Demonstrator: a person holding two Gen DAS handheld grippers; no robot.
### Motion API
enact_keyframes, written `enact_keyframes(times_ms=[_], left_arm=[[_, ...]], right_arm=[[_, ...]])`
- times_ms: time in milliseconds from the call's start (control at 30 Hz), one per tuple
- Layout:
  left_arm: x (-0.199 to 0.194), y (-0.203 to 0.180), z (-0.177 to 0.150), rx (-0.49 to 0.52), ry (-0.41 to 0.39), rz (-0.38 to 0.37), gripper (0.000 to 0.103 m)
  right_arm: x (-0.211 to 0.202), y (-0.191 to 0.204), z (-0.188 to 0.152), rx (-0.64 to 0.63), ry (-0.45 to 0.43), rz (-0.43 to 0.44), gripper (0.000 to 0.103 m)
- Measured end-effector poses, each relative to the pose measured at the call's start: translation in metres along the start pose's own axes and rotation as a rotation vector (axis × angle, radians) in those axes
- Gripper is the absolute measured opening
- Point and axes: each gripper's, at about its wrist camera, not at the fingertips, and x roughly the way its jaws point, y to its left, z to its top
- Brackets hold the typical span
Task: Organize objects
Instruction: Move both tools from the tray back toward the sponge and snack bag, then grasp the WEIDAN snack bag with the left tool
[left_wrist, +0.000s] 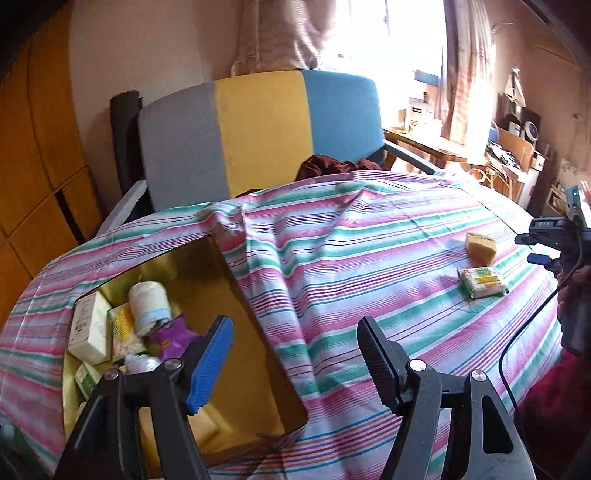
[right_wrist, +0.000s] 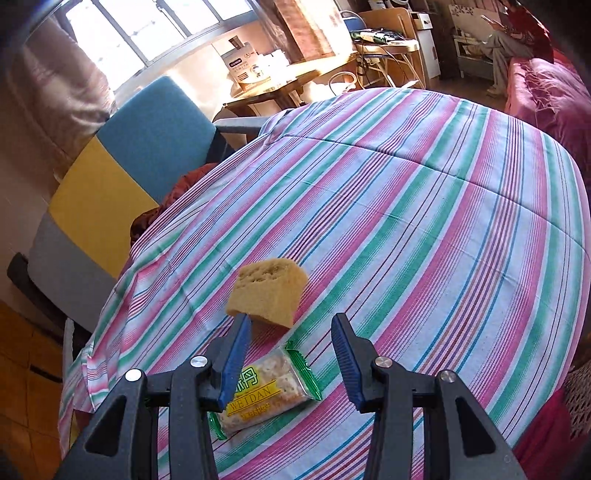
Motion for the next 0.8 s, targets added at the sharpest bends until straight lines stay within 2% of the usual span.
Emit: enact_keyframes(times_ms=[133, 367, 433, 567, 733, 800], left_arm=[[0.028, -0.037, 0.014, 0.099, 0.016, -0.089, 0.071], [0.068, -0.122, 0.037, 0.391, 0.003, -0.279, 0.071], [0.079, -0.146, 0.044, 0.461, 0.016, -0.346, 0.074], [0.099, -0.190, 0.051, 0.588, 0.036, -0.410, 0.083], [0.121, -0.228, 0.052, 0.719, 0.084, -0.490, 0.088], [0.130, -0.241, 0.052, 0.761, 0.093, -0.491, 0.090]], right_arm=[[-0.002, -0.005, 0.001, 0.039, -0.003, 0.030, 0.046], [-0.002, -0.003, 0.001, 0.052, 0.004, 0.087, 0.046], [-0.002, -0.006, 0.001, 0.067, 0.010, 0.103, 0.046], [0.000, -0.013, 0.003, 0.105, 0.022, 0.131, 0.046], [0.008, -0.022, 0.003, 0.165, 0.057, 0.163, 0.046], [0.010, -0.023, 0.003, 0.174, 0.066, 0.168, 0.046]])
